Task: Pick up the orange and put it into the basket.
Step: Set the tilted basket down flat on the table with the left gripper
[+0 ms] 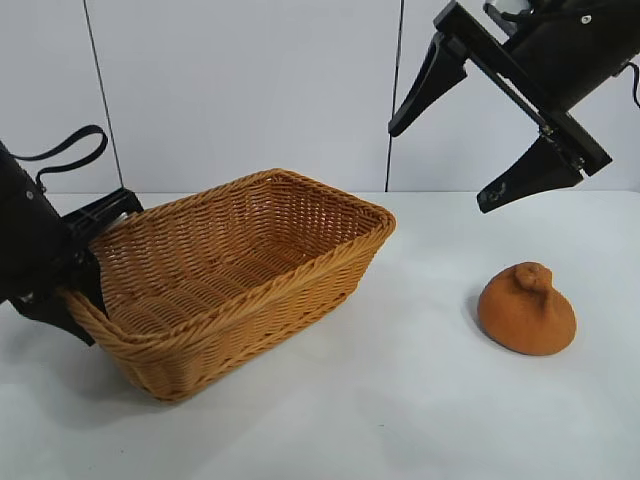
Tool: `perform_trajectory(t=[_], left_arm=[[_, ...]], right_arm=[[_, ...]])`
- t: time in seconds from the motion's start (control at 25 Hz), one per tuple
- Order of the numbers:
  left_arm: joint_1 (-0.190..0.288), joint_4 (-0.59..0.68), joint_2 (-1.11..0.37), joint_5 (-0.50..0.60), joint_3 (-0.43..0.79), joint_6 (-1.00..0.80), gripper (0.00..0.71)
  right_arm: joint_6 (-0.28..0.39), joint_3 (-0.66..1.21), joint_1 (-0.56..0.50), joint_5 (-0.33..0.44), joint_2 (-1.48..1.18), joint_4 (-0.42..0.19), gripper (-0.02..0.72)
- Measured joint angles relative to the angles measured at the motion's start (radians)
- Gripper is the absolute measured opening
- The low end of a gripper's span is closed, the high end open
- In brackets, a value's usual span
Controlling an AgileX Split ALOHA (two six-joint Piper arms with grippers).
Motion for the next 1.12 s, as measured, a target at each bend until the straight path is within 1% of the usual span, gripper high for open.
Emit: perform_trajectory(t=[0.16, 0.36, 0.6, 0.76, 0.92, 1.04, 1.12], left_arm=[[0.000, 0.008, 0.000, 0.057, -0.072, 0.091, 0.085], [0.000, 0.038, 0.002, 0.105, -0.099, 0.160, 0.085], [0.000, 0.037, 0.089, 0.240, -0.169, 0.293, 0.085], [-0.001, 0.032, 0.141, 0.292, -0.243, 0.350, 0.085], [-0.024, 0.029, 0.176, 0.293, -0.272, 0.373, 0.085], [-0.050, 0.031, 0.212, 0.280, -0.272, 0.386, 0.085], [-0.059, 0.040, 0.237, 0.264, -0.272, 0.394, 0.085]], right_arm=[[0.000, 0.000, 0.000, 0.000, 0.000, 0.000, 0.694], [0.000, 0.000, 0.000, 0.003, 0.000, 0.000, 0.694], [0.000, 0.000, 0.000, 0.012, 0.000, 0.000, 0.694], [0.000, 0.000, 0.000, 0.023, 0.000, 0.000, 0.694], [0.000, 0.000, 0.000, 0.023, 0.000, 0.000, 0.694], [0.000, 0.000, 0.000, 0.023, 0.000, 0.000, 0.694], [0.000, 0.000, 0.000, 0.023, 0.000, 0.000, 0.694]])
